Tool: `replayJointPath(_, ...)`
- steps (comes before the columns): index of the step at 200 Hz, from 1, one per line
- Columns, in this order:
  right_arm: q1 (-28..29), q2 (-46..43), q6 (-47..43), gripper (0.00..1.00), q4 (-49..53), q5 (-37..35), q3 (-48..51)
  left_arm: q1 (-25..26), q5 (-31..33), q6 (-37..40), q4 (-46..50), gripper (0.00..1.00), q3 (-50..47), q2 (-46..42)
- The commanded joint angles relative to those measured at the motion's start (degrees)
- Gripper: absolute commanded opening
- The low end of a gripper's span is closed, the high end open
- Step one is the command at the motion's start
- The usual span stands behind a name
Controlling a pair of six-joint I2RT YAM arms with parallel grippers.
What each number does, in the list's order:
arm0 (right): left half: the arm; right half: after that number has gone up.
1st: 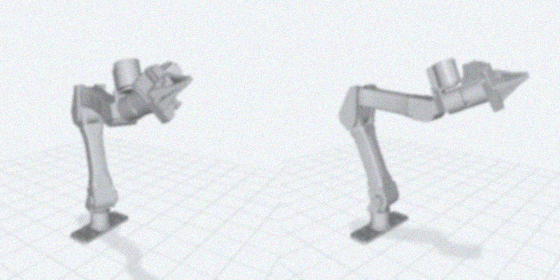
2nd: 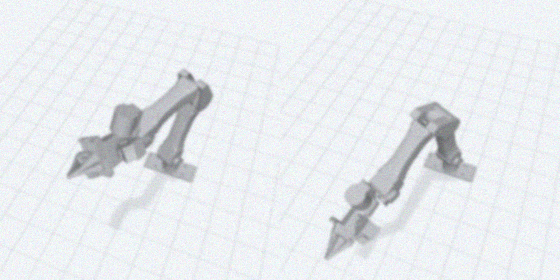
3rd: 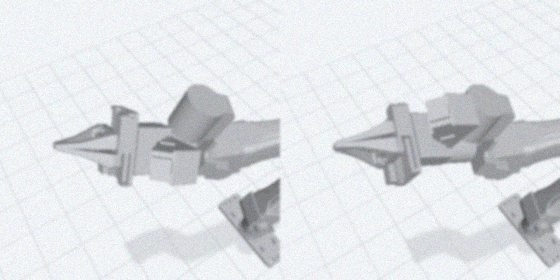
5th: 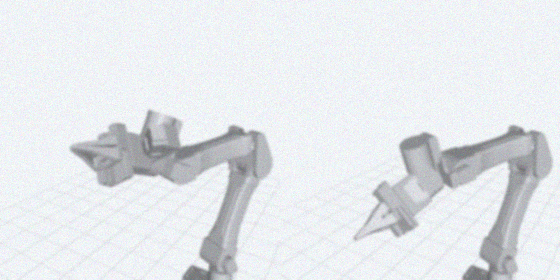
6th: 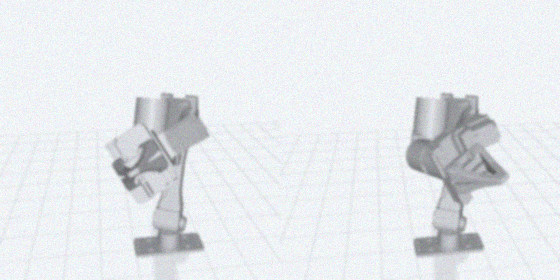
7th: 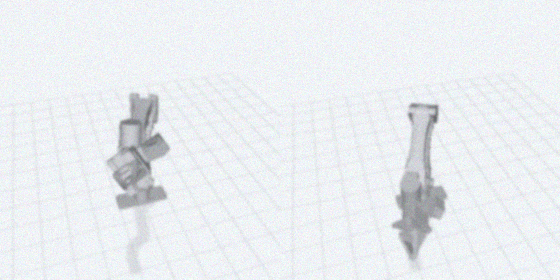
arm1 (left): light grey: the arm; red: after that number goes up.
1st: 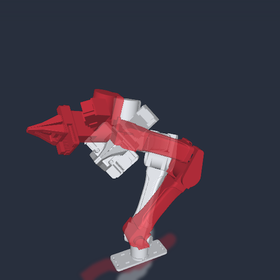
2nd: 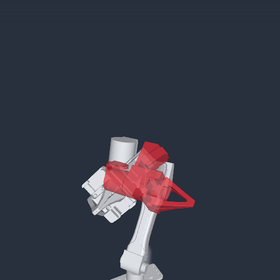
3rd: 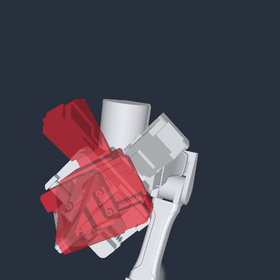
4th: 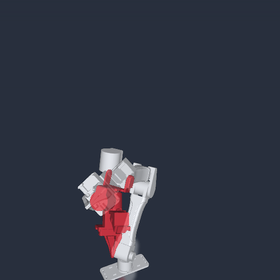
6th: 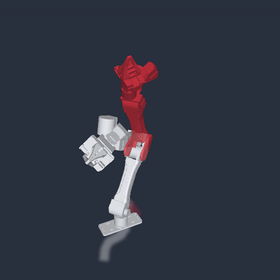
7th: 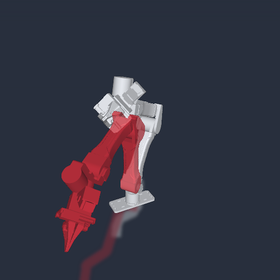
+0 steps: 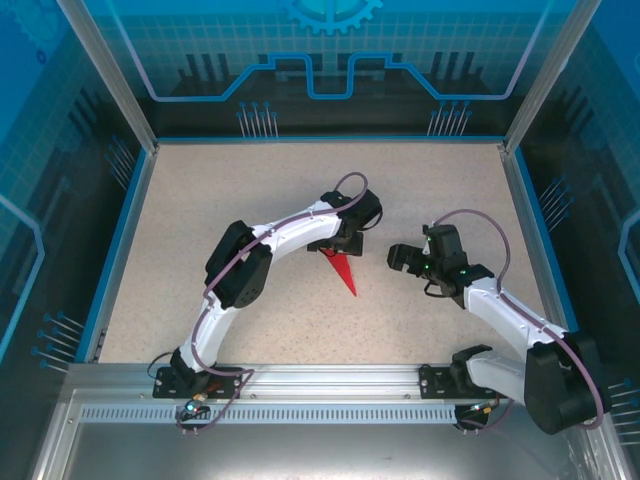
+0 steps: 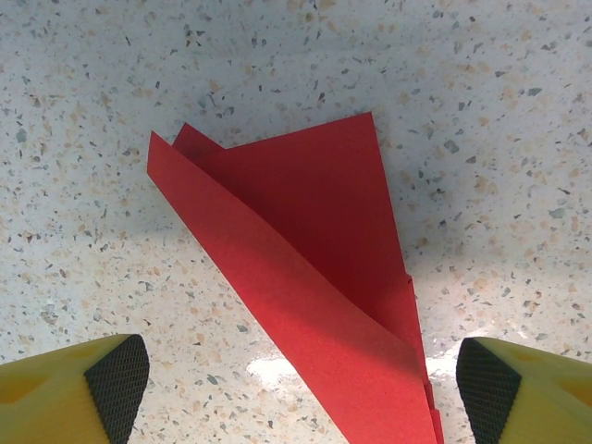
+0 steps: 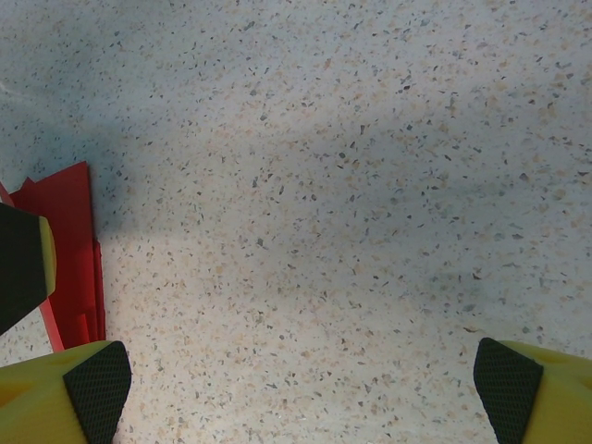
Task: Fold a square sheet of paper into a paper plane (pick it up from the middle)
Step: Turn over a paper plane at the center of the table.
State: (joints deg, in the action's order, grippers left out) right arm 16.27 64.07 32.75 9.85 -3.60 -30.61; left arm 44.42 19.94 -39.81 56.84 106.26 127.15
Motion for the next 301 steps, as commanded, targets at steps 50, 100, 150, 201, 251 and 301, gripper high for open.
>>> replayJointPath(50,-1.09,-0.88,-0.79,0.99,-0.18,0.61,-0.24,0.23,0.05,-1.21,3.17,0.90,1.56,2.29)
replayJointPath(100,-1.12,-0.30,-0.80,0.99,-0.27,0.81,-0.41,0.27,1.14,-2.54,4.18,0.77,0.45,1.80)
replayJointPath(150,-1.07,0.20,-0.73,0.99,-0.35,1.30,-0.54,0.29,2.82,-4.57,3.13,0.61,-1.56,-1.15)
replayJointPath(201,-1.24,1.18,-0.67,0.99,-0.53,1.72,-0.83,0.26,1.77,-6.27,1.61,0.50,-3.43,-2.13)
replayJointPath(251,-1.15,1.74,-0.67,0.99,-0.53,1.84,-1.09,0.13,2.38,-8.07,-0.19,0.36,-5.22,-3.47)
replayJointPath(301,-1.22,2.11,-0.58,0.99,-0.53,2.08,-1.21,-0.68,1.69,-9.30,-2.75,0.15,-8.11,-5.39)
